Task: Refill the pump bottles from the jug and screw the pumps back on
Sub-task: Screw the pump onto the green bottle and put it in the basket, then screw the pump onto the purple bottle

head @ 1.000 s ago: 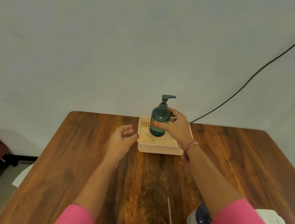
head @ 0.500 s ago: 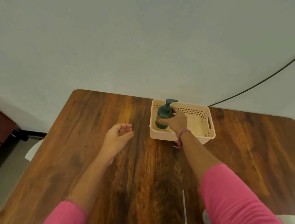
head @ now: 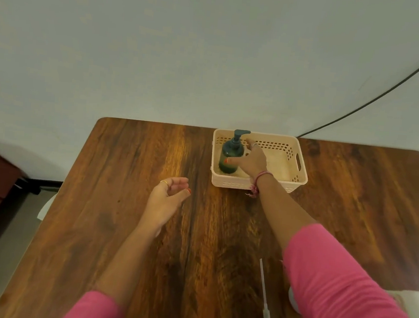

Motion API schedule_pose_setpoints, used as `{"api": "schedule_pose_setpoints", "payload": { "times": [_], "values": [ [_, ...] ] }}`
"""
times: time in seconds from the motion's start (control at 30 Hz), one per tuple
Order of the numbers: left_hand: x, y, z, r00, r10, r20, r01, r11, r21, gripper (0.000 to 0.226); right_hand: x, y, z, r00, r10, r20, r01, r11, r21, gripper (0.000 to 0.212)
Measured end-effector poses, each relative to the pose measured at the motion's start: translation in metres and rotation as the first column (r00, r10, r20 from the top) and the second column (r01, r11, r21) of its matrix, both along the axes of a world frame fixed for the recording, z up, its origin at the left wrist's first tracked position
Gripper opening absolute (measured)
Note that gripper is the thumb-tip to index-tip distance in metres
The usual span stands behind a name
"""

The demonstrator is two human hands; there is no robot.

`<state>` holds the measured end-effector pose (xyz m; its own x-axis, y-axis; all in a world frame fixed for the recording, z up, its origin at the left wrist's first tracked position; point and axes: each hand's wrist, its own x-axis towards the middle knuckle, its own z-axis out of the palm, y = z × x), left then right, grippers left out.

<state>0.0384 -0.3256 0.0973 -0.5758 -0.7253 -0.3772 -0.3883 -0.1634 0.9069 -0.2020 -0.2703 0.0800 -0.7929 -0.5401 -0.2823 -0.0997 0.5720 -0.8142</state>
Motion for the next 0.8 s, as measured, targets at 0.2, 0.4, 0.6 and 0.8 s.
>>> {"api": "schedule_pose_setpoints", "payload": {
  "times": [0.2, 0.4, 0.6, 0.8],
  "values": [
    [0.004, 0.024, 0.009, 0.999, -0.036, -0.023, 0.036, 0.999, -0.005, 0.023, 0.041, 0.043, 0.036, 0.967, -0.254, 0.032, 0.253, 0.93, -0.267, 0.047],
    [0.014, 0.066, 0.008, 0.998, -0.044, -0.037, 0.045, 0.999, 0.021, 0.023, 0.11, 0.127, 0.027, 0.985, -0.149, -0.088, 0.112, 0.937, -0.33, 0.033],
    [0.023, 0.115, -0.003, 0.997, -0.079, 0.005, 0.079, 0.995, 0.056, 0.024, 0.158, 0.24, -0.016, 0.906, 0.31, -0.287, -0.342, 0.937, -0.069, 0.031],
    [0.017, 0.156, -0.009, 0.995, -0.094, 0.033, 0.092, 0.995, 0.045, 0.024, 0.157, 0.314, -0.043, 0.376, 0.864, -0.335, -0.661, 0.504, 0.557, 0.03]
  ]
}}
